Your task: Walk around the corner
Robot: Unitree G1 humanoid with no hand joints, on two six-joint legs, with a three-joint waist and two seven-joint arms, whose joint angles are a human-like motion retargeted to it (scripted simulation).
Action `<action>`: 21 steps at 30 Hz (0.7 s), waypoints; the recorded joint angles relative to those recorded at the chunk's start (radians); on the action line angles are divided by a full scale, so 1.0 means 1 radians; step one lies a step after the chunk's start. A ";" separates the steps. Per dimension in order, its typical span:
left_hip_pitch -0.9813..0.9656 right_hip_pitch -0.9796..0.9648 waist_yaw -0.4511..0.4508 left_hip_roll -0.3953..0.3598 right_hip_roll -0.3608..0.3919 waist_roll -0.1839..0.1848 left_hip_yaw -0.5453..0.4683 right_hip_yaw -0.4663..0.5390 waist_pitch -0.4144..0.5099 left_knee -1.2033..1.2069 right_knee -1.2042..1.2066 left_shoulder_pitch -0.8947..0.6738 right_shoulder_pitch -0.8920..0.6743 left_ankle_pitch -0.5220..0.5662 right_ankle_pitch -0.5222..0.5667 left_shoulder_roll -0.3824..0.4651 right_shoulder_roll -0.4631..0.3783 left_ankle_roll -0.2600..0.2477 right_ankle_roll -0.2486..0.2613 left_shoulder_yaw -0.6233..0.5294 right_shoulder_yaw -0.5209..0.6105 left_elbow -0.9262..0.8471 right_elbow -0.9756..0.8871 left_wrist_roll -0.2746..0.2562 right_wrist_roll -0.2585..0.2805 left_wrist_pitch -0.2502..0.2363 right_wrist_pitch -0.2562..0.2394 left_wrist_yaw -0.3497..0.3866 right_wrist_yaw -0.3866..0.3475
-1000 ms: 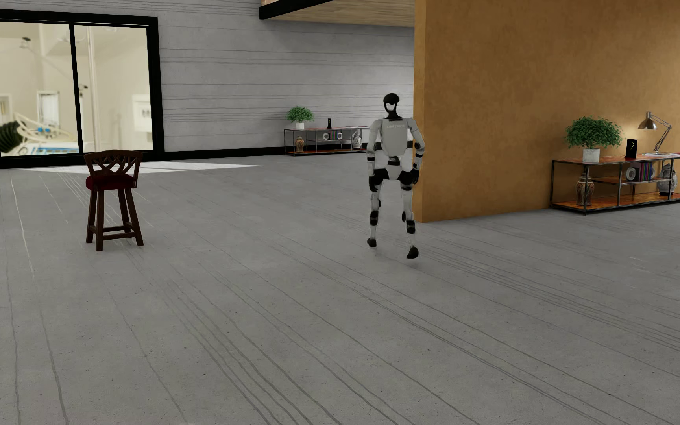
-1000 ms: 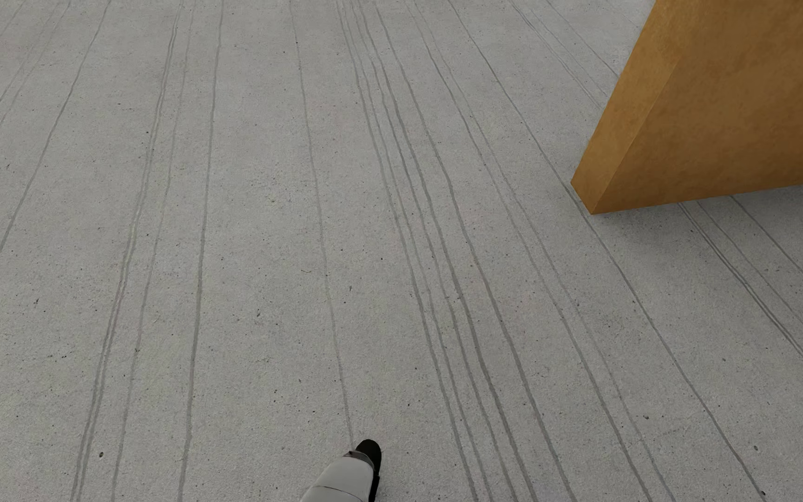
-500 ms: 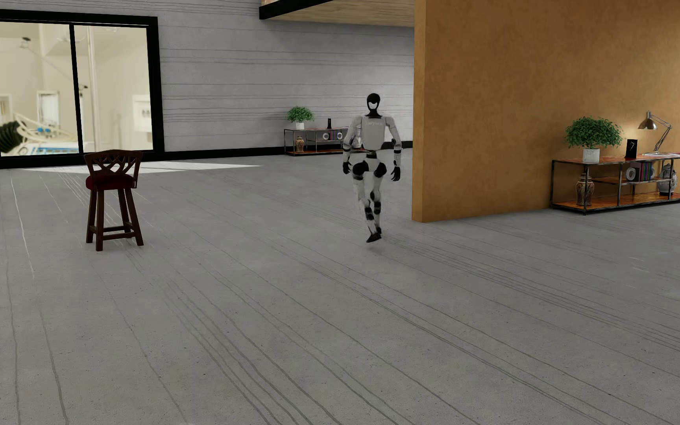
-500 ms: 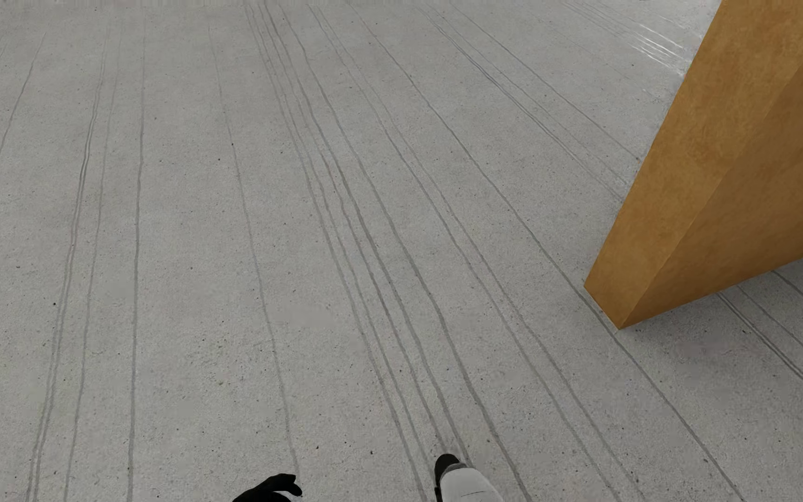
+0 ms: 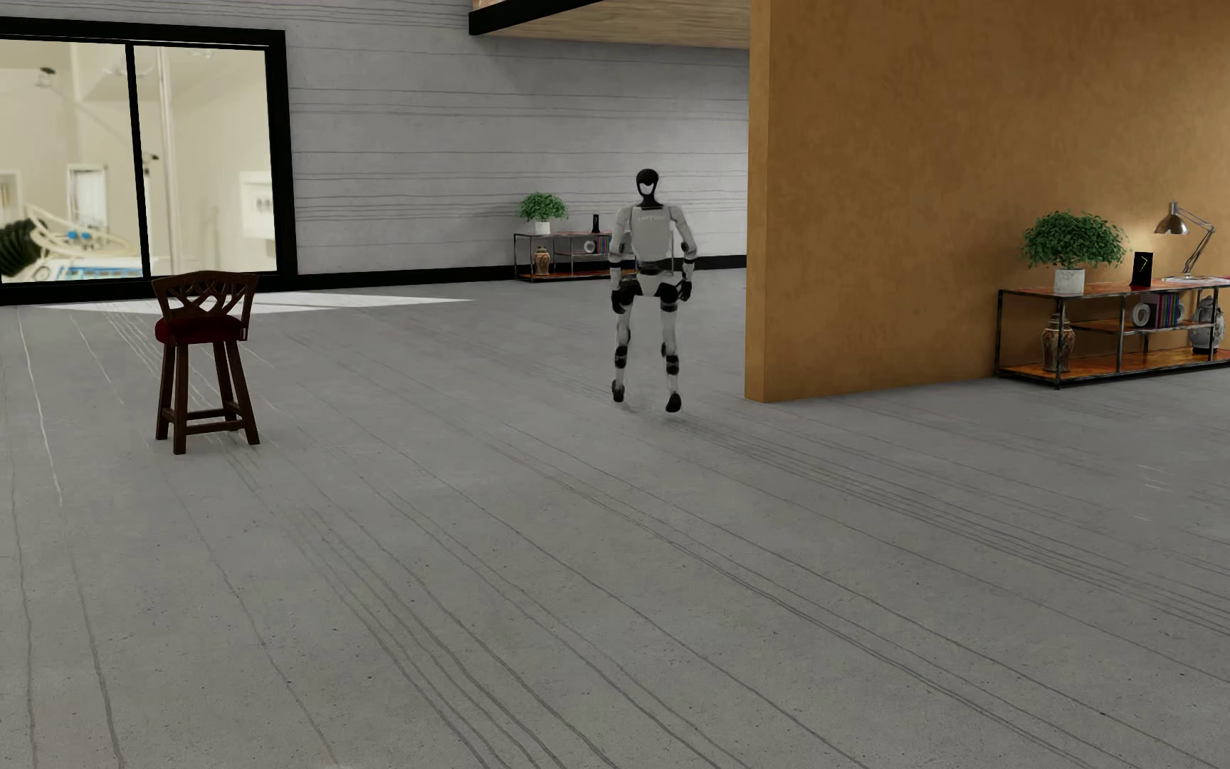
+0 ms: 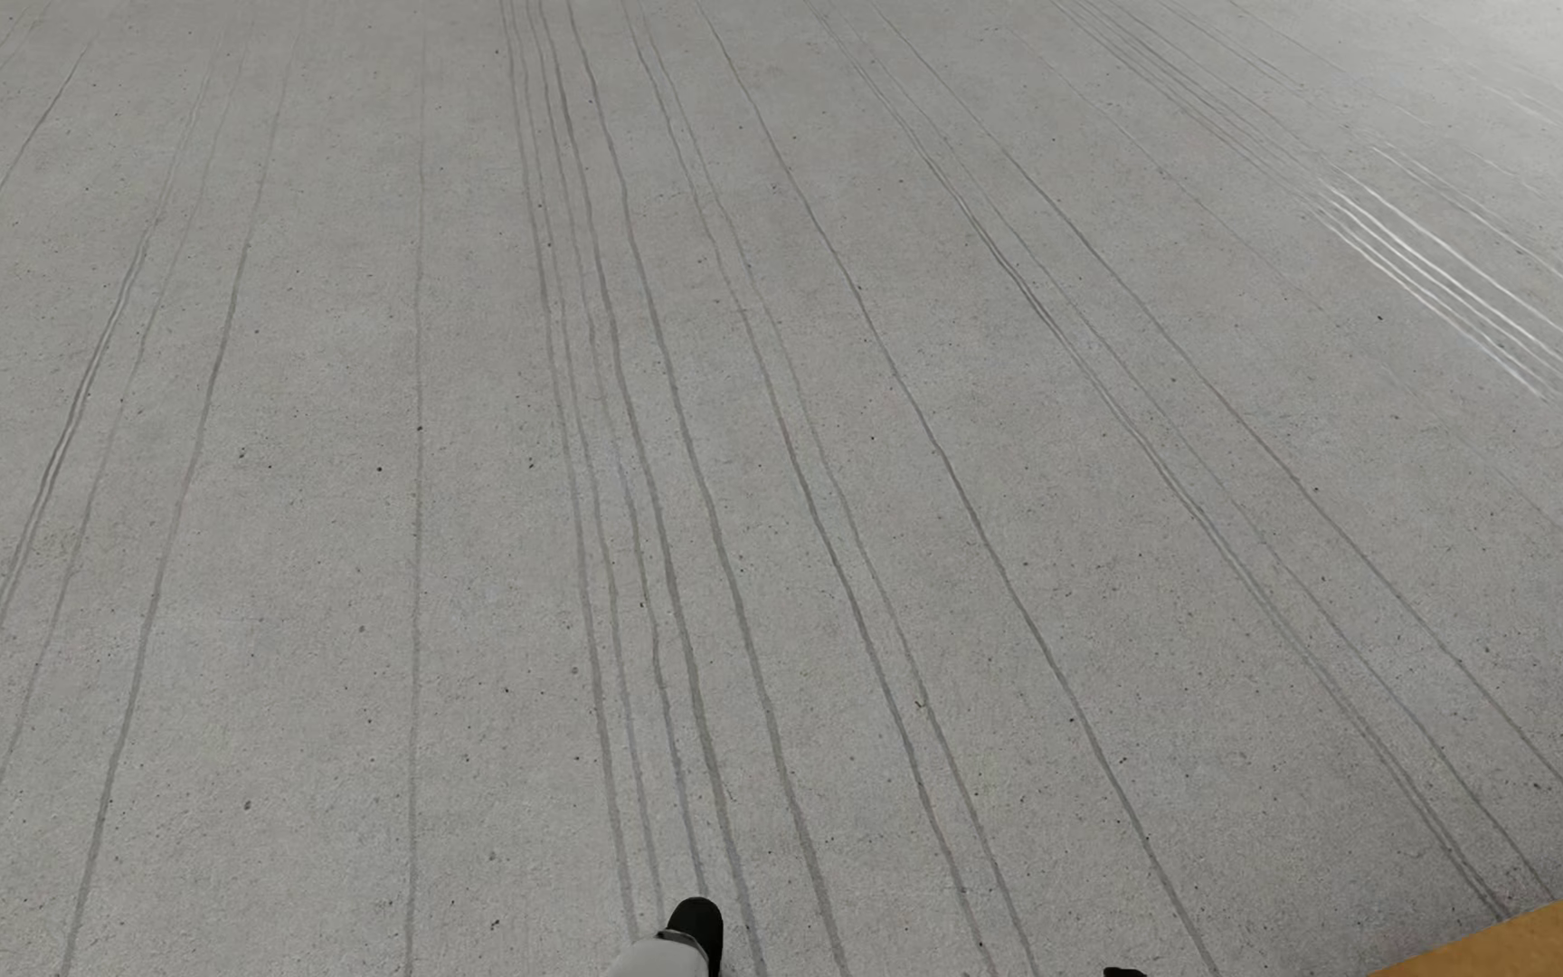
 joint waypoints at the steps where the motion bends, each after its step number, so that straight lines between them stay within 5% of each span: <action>1: -0.022 0.048 0.026 -0.001 -0.027 -0.011 0.000 0.000 0.009 0.007 0.024 0.010 -0.005 0.144 0.057 0.005 0.007 0.000 0.000 -0.003 -0.022 0.004 0.019 0.000 0.000 0.000 0.000 0.000 0.000; 3: -0.076 0.014 0.014 -0.080 -0.111 -0.068 0.000 0.000 -0.020 0.165 0.226 0.020 0.032 0.550 0.351 0.002 0.026 0.000 0.000 -0.010 -0.046 0.026 0.062 0.000 0.000 0.000 0.000 0.000 0.000; 4: -0.051 -0.061 -0.014 -0.113 -0.124 -0.091 0.000 0.000 -0.022 0.242 0.416 0.009 0.041 0.583 0.494 0.008 0.027 0.000 0.000 0.008 0.013 0.062 0.134 0.000 0.000 0.000 0.000 0.000 0.000; 5: -0.016 -0.203 -0.044 -0.168 -0.140 -0.111 0.000 0.000 -0.028 0.265 0.643 -0.012 0.070 0.555 0.501 0.014 0.027 0.000 0.000 0.028 0.018 0.061 0.135 0.000 0.000 0.000 0.000 0.000 0.000; 8: 0.313 -0.517 -0.217 -0.202 -0.081 -0.100 0.000 0.000 0.007 0.125 0.890 -0.090 0.125 0.355 0.155 0.027 0.016 0.000 0.000 0.075 0.094 0.030 0.158 0.000 0.000 0.000 0.000 0.000 0.000; 10: 0.547 -0.654 -0.346 -0.163 -0.040 -0.066 0.000 0.000 0.019 -0.006 0.664 -0.108 0.177 0.193 0.145 0.055 0.001 0.000 0.000 0.124 0.099 -0.094 0.207 0.000 0.000 0.000 0.000 0.000 0.000; 13: 0.773 -0.779 -0.462 -0.126 -0.074 -0.059 0.000 0.000 -0.016 -0.039 0.111 -0.181 0.236 -0.074 0.183 0.080 -0.021 0.000 0.000 0.189 0.099 -0.241 0.274 0.000 0.000 0.000 0.000 0.000 0.000; 14: 0.814 -0.785 -0.481 -0.119 -0.082 -0.064 0.000 0.000 -0.031 -0.038 -0.017 -0.207 0.248 -0.099 0.289 0.086 -0.022 0.000 0.000 0.217 0.109 -0.271 0.301 0.000 0.000 0.000 0.000 0.000 0.000; 15: 0.837 -0.816 -0.479 -0.122 -0.086 -0.072 0.000 0.000 -0.049 -0.055 -0.420 -0.229 0.260 -0.077 0.772 0.085 -0.022 0.000 0.000 0.235 0.105 -0.284 0.324 0.000 0.000 0.000 0.000 0.000 0.000; 16: 0.874 -0.848 -0.471 -0.106 -0.071 -0.076 0.000 0.000 -0.040 -0.038 -0.027 -0.229 0.267 -0.004 0.341 0.082 -0.021 0.000 0.000 0.255 0.110 -0.296 0.353 0.000 0.000 0.000 0.000 0.000 0.000; 17: 0.899 -0.860 -0.464 -0.078 -0.049 -0.071 0.000 0.000 -0.031 0.042 0.102 -0.209 0.264 0.119 0.137 0.070 -0.023 0.000 0.000 0.279 0.130 -0.282 0.385 0.000 0.000 0.000 0.000 0.000 0.000; 19: 0.782 -0.865 -0.428 0.007 0.023 -0.050 0.000 0.000 -0.012 0.454 0.343 -0.171 0.240 0.380 0.118 0.032 -0.015 0.000 0.000 0.275 0.121 -0.149 0.413 0.000 0.000 0.000 0.000 0.000 0.000; 21: 0.515 -0.719 -0.370 0.001 0.115 -0.075 0.000 0.000 0.005 0.975 0.297 -0.154 0.181 0.339 0.084 0.042 -0.007 0.000 0.000 0.179 0.160 -0.020 0.333 0.000 0.000 0.000 0.000 0.000 0.000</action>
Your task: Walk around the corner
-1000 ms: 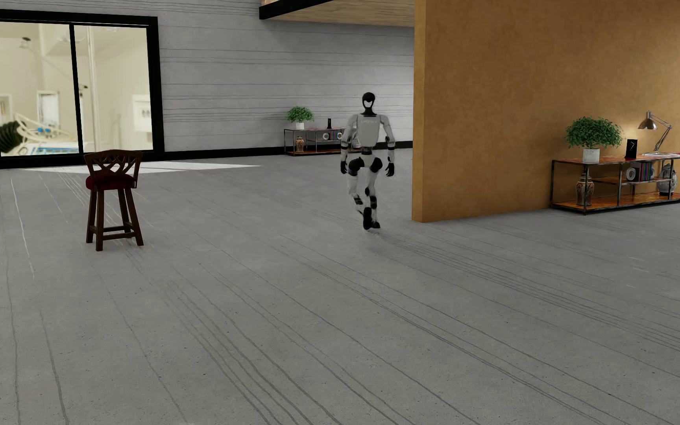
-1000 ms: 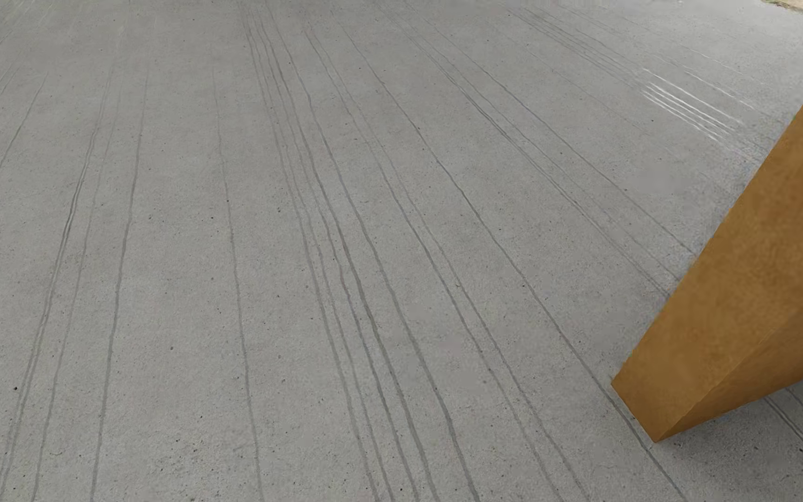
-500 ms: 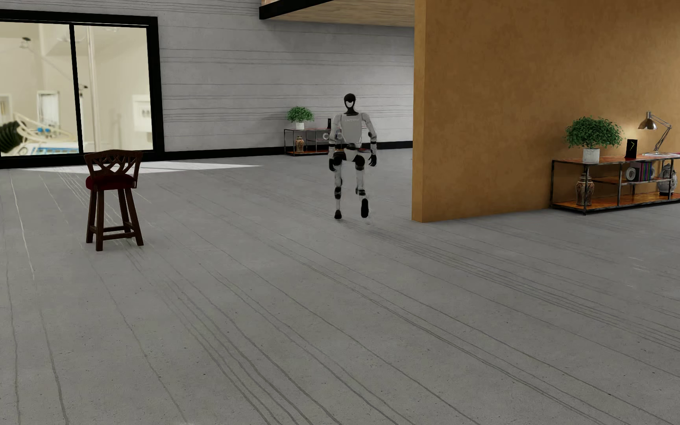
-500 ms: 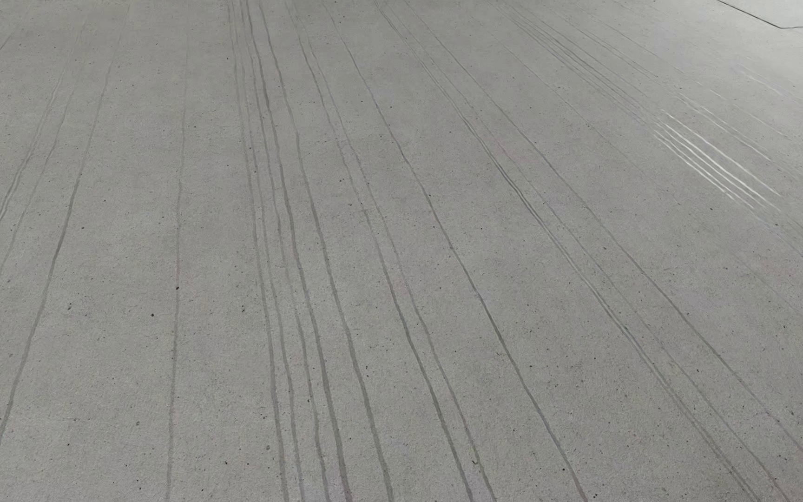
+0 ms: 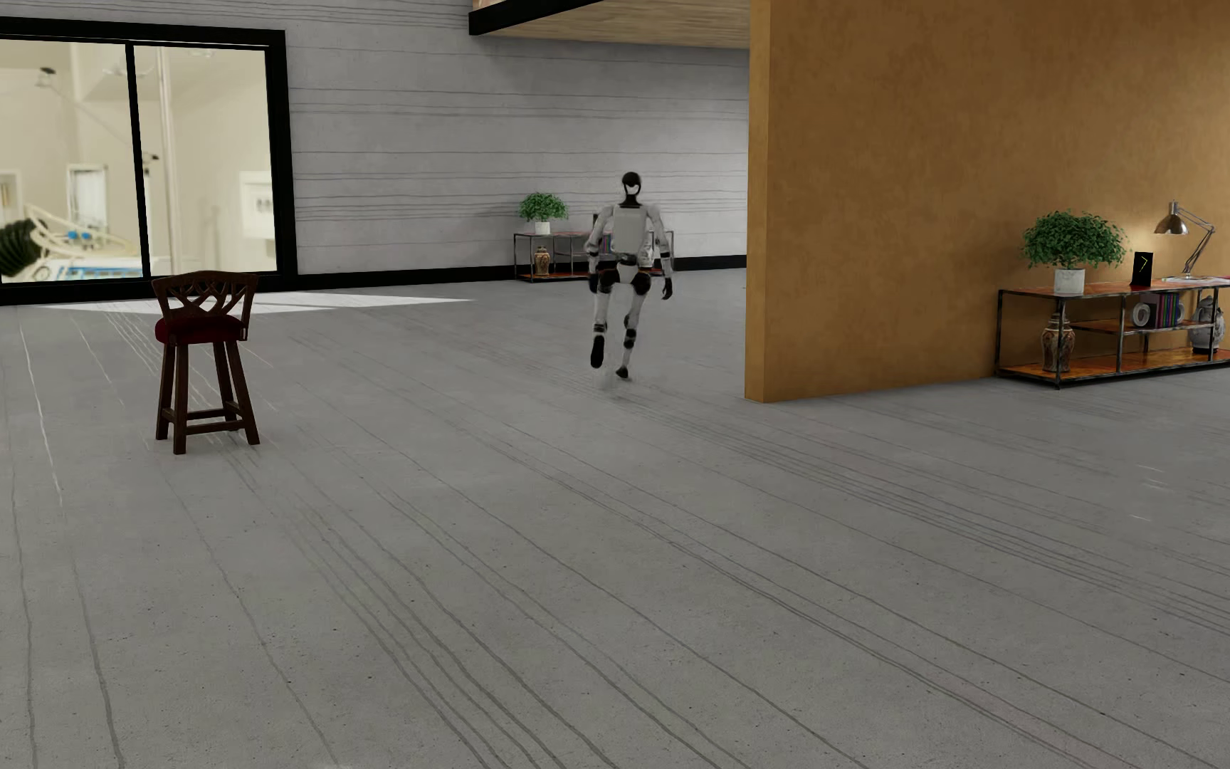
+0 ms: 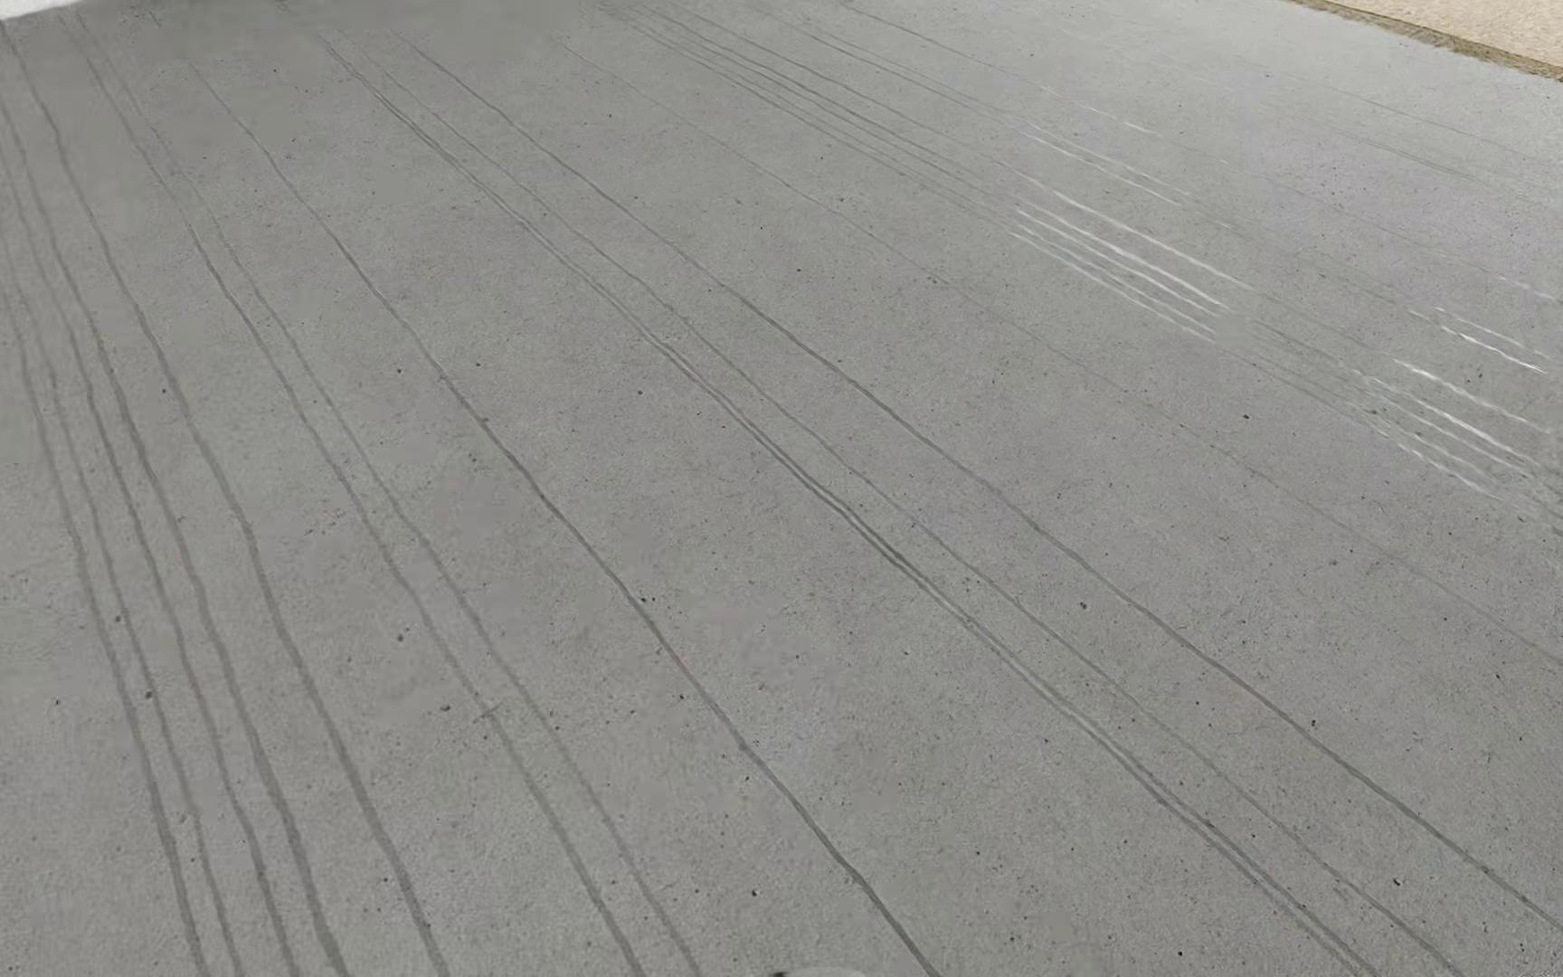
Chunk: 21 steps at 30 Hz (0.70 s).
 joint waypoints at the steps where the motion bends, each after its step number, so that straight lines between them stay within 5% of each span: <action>1: -0.114 0.104 0.072 -0.018 0.022 -0.027 0.000 0.000 0.003 0.098 -0.065 0.024 -0.008 -0.016 0.038 0.007 0.009 0.000 0.000 -0.063 -0.017 0.036 -0.074 0.000 0.000 0.000 0.000 0.000 0.000; 3: -0.318 0.331 0.192 -0.059 0.032 -0.060 0.000 0.000 0.003 -0.024 -0.221 0.102 -0.048 0.075 0.109 -0.006 0.023 0.000 0.000 -0.086 -0.051 0.088 -0.209 0.000 0.000 0.000 0.000 0.000 0.000; 6: -0.496 0.575 0.339 -0.053 -0.039 -0.065 0.000 0.000 -0.010 -0.643 -0.357 0.206 -0.113 0.284 0.199 -0.026 0.021 0.000 0.000 -0.109 -0.068 0.084 -0.368 0.000 0.000 0.000 0.000 0.000 0.000; 9: -0.603 0.708 0.389 0.015 -0.132 -0.020 0.000 0.000 -0.041 -0.990 -0.356 0.230 -0.142 -0.248 0.332 -0.052 -0.020 0.000 0.000 -0.108 -0.106 0.081 -0.537 0.000 0.000 0.000 0.000 0.000 0.000; 10: -0.622 0.746 0.421 0.023 -0.177 -0.022 0.000 0.000 -0.033 -0.976 -0.338 0.228 -0.144 -0.275 0.423 -0.047 -0.019 0.000 0.000 -0.096 -0.121 0.073 -0.550 0.000 0.000 0.000 0.000 0.000 0.000; 13: -0.719 0.689 0.375 -0.074 -0.243 -0.060 0.000 0.000 -0.089 -0.761 -0.104 0.181 -0.096 0.199 0.816 -0.026 0.023 0.000 0.000 -0.083 -0.124 0.113 -0.398 0.000 0.000 0.000 0.000 0.000 0.000; 14: -0.674 0.606 0.345 -0.122 -0.251 -0.075 0.000 0.000 -0.061 -0.666 0.095 0.148 -0.093 0.198 0.781 -0.013 0.034 0.000 0.000 -0.083 -0.107 0.122 -0.319 0.000 0.000 0.000 0.000 0.000 0.000; 17: -0.305 0.252 0.216 -0.190 -0.196 -0.033 0.000 0.000 -0.005 -0.783 0.534 0.025 -0.085 0.054 0.112 0.012 0.028 0.000 0.000 -0.063 -0.026 0.099 -0.166 0.000 0.000 0.000 0.000 0.000 0.000; 19: -0.013 0.113 0.086 -0.156 -0.168 0.015 0.000 0.000 0.028 -0.932 0.363 -0.013 -0.035 -0.105 -0.005 0.053 0.000 0.000 0.000 -0.056 -0.015 -0.027 -0.124 0.000 0.000 0.000 0.000 0.000 0.000; 21: 0.176 -0.019 -0.009 -0.118 -0.181 0.044 0.000 0.000 0.026 -1.028 0.034 -0.097 -0.002 -0.264 0.030 0.064 -0.023 0.000 0.000 0.012 -0.050 -0.086 -0.092 0.000 0.000 0.000 0.000 0.000 0.000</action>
